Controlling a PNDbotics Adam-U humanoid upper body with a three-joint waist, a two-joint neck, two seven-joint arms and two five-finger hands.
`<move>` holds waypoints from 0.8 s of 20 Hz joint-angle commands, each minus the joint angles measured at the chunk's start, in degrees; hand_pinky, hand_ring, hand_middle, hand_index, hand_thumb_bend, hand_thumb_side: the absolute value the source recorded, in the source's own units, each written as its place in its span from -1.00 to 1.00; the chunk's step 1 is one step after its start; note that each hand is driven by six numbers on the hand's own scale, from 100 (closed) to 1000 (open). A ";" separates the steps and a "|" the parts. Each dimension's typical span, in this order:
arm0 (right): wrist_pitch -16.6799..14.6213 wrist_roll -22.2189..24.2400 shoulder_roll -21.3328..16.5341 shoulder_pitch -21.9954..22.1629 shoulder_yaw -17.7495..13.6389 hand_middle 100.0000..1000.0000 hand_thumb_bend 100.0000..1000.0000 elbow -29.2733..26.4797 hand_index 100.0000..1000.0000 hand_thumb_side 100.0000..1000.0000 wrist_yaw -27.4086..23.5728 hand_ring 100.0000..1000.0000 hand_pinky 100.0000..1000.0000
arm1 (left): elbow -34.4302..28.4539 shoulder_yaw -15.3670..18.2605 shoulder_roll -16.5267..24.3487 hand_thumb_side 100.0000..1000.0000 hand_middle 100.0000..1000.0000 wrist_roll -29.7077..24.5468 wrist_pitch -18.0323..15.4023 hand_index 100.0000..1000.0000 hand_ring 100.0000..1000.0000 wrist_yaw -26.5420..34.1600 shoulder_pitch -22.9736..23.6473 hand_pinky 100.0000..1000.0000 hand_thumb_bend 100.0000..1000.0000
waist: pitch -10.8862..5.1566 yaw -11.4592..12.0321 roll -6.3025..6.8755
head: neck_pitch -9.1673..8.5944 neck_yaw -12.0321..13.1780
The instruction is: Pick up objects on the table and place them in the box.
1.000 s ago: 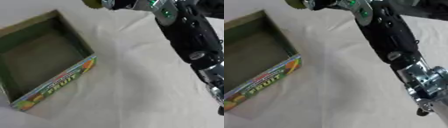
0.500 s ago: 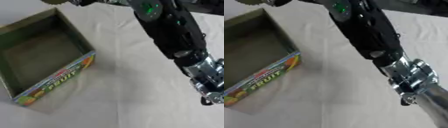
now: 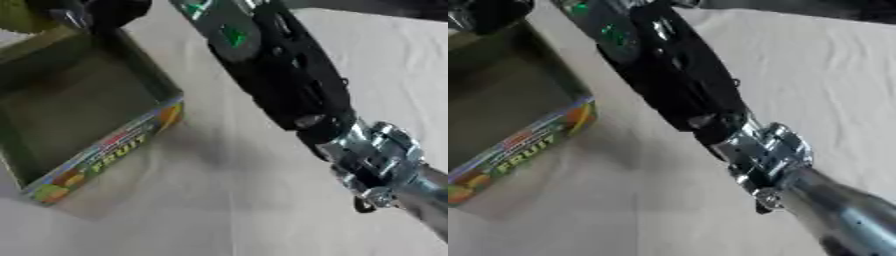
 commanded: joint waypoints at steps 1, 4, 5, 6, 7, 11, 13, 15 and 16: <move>-0.11 -0.73 1.80 0.09 -0.22 0.21 -1.00 -0.50 0.54 -0.83 1.97 0.12 0.38 | -0.95 -0.08 2.52 -0.52 0.11 0.38 -0.65 0.42 0.21 -0.71 -0.18 0.13 -1.00 | -1.46 0.23 1.02 | 0.44 -0.34; -0.64 -1.24 2.84 0.90 0.53 0.20 -1.00 0.29 0.54 -0.82 3.23 0.11 0.38 | -0.95 -0.17 2.66 -0.53 0.11 0.48 -0.77 0.42 0.21 -0.97 0.02 0.13 -1.00 | -1.48 0.24 1.11 | 0.49 -0.39; -0.85 -1.40 3.08 1.05 0.78 0.20 -1.00 0.58 0.54 -0.81 3.60 0.10 0.38 | -0.95 -0.20 2.67 -0.52 0.11 0.47 -0.79 0.42 0.21 -1.02 0.05 0.13 -1.00 | -1.47 0.25 1.11 | 0.48 -0.43; -1.08 -1.46 3.31 1.20 1.06 0.20 -1.00 0.93 0.54 -0.81 3.98 0.10 0.38 | -0.95 -0.21 2.65 -0.52 0.11 0.46 -0.78 0.42 0.21 -1.04 0.07 0.13 -1.00 | -1.46 0.27 1.10 | 0.46 -0.48; -1.31 -1.49 3.46 1.35 1.34 0.20 -1.00 1.32 0.54 -0.79 4.46 0.11 0.38 | -0.95 -0.21 2.64 -0.52 0.11 0.43 -0.77 0.42 0.21 -1.05 0.10 0.12 -1.00 | -1.44 0.31 1.07 | 0.43 -0.56; -1.63 -2.11 3.38 2.34 1.63 0.20 -1.00 3.71 0.54 -0.75 6.91 0.11 0.38 | -0.95 -0.02 2.59 -0.50 0.11 0.31 -0.72 0.42 0.21 -1.24 0.45 0.12 -1.00 | -1.41 0.40 0.91 | 0.33 -0.59; -1.75 -2.59 3.27 2.93 1.63 0.19 -1.00 5.12 0.54 -0.74 8.21 0.11 0.38 | -0.95 0.08 2.53 -0.48 0.11 0.29 -0.66 0.42 0.21 -1.26 0.58 0.12 -1.00 | -1.36 0.42 0.80 | 0.14 -0.61; -1.98 -3.09 3.41 3.49 1.74 0.19 -1.00 6.61 0.54 -0.72 9.58 0.11 0.38 | -0.95 0.14 2.46 -0.48 0.11 0.21 -0.60 0.42 0.21 -1.26 0.60 0.12 -1.00 | -1.27 0.49 0.71 | 0.01 -0.70; -2.15 -3.40 3.56 3.69 1.84 0.19 -1.00 7.34 0.53 -0.72 10.27 0.12 0.38 | -0.95 0.17 2.42 -0.47 0.11 0.18 -0.59 0.42 0.21 -1.26 0.61 0.12 -1.00 | -1.20 0.53 0.67 | 0.02 -0.78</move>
